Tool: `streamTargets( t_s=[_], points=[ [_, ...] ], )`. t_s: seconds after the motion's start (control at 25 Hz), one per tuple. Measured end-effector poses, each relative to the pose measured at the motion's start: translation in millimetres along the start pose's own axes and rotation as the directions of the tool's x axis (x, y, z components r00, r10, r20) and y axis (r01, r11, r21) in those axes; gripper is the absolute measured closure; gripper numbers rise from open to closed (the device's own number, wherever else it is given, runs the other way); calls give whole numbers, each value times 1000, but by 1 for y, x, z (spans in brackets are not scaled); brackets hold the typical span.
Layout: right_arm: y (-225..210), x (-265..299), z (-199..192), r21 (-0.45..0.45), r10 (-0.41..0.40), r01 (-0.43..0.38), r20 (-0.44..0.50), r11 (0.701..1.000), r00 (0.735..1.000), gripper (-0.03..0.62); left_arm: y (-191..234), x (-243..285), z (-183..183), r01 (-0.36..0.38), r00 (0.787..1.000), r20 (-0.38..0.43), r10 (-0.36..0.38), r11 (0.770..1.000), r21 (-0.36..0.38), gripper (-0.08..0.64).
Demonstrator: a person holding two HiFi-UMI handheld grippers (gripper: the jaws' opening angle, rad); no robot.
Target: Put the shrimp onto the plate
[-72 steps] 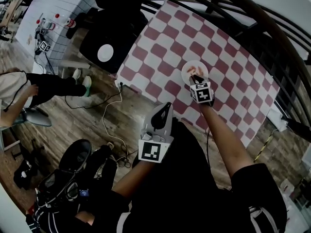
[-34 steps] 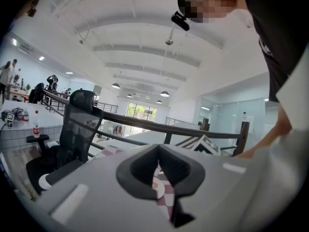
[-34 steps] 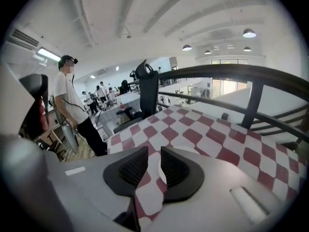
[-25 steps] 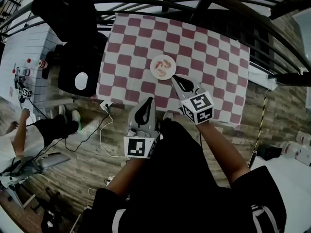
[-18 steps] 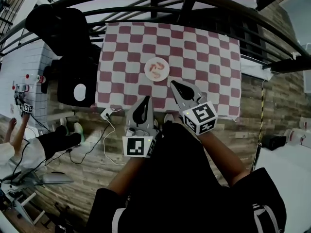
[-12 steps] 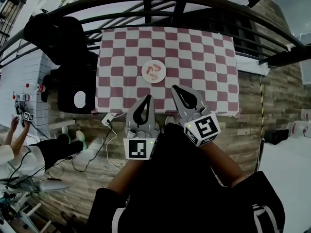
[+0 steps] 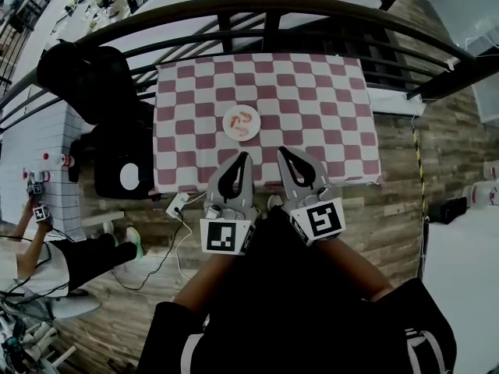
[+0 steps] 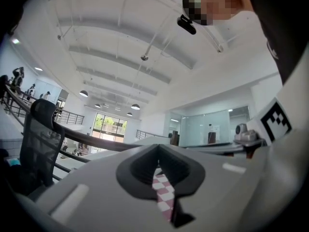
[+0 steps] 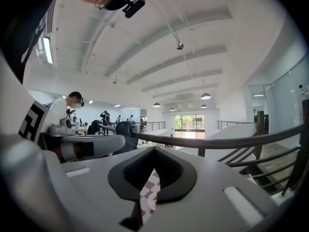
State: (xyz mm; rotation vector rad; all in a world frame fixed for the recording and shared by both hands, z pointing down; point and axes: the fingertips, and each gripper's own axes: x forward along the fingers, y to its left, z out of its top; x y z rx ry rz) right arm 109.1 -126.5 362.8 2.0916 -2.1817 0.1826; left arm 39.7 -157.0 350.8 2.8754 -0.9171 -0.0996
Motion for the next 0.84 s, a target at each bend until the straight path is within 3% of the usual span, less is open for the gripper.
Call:
streamTargets(
  t_s=[0.48, 0.64, 0.84],
  points=[
    [1, -10, -3, -11, -13, 13, -29, 1000, 999, 595, -11, -4, 2, 9, 1000, -22, -9, 1000, 7, 552],
    [4, -15, -3, -74, -21, 19, -25, 997, 999, 595, -17, -7, -5, 11, 999, -44, -10, 1000, 14, 552],
    [2, -22, -12, -46, -13, 10, -68, 999, 998, 595, -24, -11, -9, -4, 998, -60, 4, 1000, -11, 552]
  ],
)
